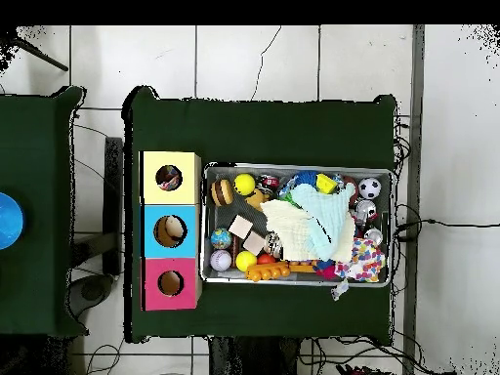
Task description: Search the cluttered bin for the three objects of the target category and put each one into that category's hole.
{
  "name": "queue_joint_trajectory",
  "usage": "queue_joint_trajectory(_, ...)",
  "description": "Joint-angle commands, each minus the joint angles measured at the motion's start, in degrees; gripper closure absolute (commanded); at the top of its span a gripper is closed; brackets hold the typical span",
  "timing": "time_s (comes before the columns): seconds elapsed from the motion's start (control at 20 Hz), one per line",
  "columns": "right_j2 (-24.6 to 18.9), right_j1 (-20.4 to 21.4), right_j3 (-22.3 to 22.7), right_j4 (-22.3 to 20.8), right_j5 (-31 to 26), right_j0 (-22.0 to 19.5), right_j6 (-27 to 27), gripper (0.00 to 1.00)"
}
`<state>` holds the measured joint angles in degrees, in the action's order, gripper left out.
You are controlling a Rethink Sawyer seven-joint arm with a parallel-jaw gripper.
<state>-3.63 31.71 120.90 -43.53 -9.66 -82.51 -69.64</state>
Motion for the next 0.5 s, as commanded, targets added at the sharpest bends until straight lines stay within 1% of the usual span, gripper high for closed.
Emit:
queue_joint_trajectory(0.05,-0.77,-5.43,-10.93,-3.41,4.64,-1.42,-5.53,0.0)
queue_joint_trajectory(0.2,-0.8,-6.26,-11.98,-3.86,4.78,-1.57,-5.62,0.0)
queue_joint_trajectory(0.3,-0.51,-7.21,-13.01,-3.87,3.89,-1.44,-5.63,0.0)
queue_joint_trajectory(0.4,0.1,-8.55,-14.24,-3.5,2.94,-1.24,-6.02,0.0)
queue_joint_trajectory(0.5,1.24,-9.87,-15.04,-3.03,3.19,-0.83,-7.15,0.0)
